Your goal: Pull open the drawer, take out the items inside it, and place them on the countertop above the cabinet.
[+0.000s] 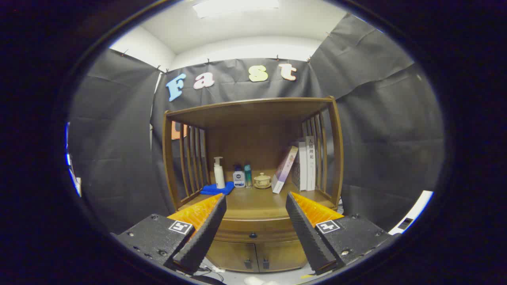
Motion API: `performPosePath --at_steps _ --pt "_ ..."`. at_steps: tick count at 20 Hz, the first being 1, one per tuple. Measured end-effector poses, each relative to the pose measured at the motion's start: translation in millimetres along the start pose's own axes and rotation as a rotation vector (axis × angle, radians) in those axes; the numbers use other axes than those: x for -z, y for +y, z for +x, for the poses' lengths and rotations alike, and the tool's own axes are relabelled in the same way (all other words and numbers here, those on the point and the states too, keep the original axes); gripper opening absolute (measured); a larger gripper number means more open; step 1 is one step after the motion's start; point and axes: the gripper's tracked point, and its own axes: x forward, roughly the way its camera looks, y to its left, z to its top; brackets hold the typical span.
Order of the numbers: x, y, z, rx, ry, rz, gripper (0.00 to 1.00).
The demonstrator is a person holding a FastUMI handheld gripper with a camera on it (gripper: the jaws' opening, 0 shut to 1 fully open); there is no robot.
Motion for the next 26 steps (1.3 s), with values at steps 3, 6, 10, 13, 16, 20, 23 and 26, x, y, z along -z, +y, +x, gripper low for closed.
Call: performPosePath --at_steps 3,6,10,13,16,20,23,26 --pt "-3.4 1.6 -5.6 0.001 -0.015 -0.030 0.98" --pt "-10.8 0.2 -12.6 0.006 -0.034 -0.044 0.98" --pt "-12.9 -1.5 -18.2 0.013 -0.037 -0.038 0.98" --pt "-12.1 -1.0 -18.2 0.023 -0.033 -0.041 0.98" --pt "-14.8 -0.8 -18.6 0.027 -0.040 -0.038 0.99" --pt "-9.8 -0.7 -13.4 0.034 -0.034 -0.043 0.98" --pt "2.0 -1.4 0.2 0.040 -0.032 -0.042 0.98" --pt "25.8 -0.3 14.9 0.034 -0.018 -0.039 0.98"
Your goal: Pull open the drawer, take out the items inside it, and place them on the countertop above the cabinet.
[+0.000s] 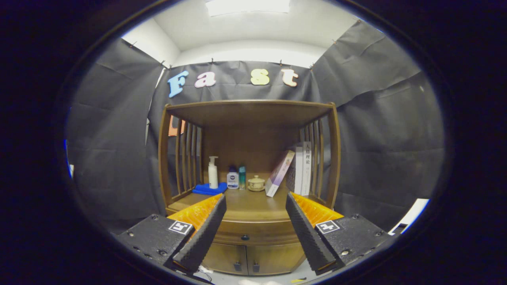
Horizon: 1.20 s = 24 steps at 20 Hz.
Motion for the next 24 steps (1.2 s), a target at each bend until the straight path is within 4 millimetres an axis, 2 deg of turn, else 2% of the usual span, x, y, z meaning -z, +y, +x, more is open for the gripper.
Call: performPosePath --at_steps 6,12,14,18,21,24 --pt "62.8 7.5 35.5 -0.010 0.052 0.003 0.98" --pt "138.8 10.1 74.1 -0.018 0.118 -0.001 0.98" --pt "153.8 10.6 87.2 -0.020 0.130 0.004 0.93" --pt "196.1 7.7 118.2 -0.004 0.164 -0.016 0.83" --pt "220.4 10.5 131.8 -0.012 0.199 0.006 0.75" --pt "227.6 11.9 140.5 -0.002 0.216 0.020 0.64"
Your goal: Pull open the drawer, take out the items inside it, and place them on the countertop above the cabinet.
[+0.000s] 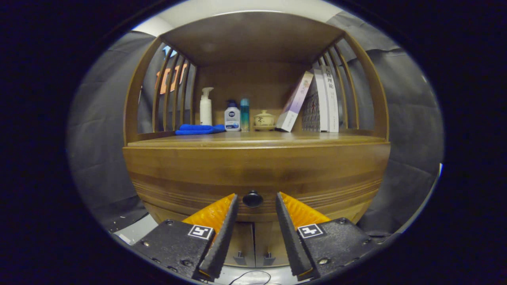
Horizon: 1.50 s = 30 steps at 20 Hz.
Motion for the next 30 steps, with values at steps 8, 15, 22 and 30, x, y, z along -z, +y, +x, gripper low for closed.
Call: performPosePath --at_steps 8,15,22,30 --pt "4.2 3.9 10.7 0.011 0.008 0.019 0.43" --pt "4.9 1.9 10.8 0.011 0.027 0.021 0.27" --pt "5.7 0.5 1.8 0.010 0.031 0.010 0.26" --pt "11.5 0.0 -30.2 0.008 0.041 0.013 0.25"
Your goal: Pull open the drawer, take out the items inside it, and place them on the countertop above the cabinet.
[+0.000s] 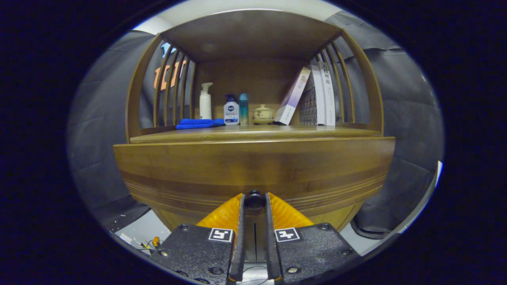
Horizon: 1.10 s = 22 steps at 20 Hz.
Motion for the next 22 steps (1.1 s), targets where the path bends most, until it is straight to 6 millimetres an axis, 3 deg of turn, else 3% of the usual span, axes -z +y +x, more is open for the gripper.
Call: performPosePath --at_steps 22 --pt "30.2 -4.5 -101.4 -0.038 0.052 0.003 0.25"
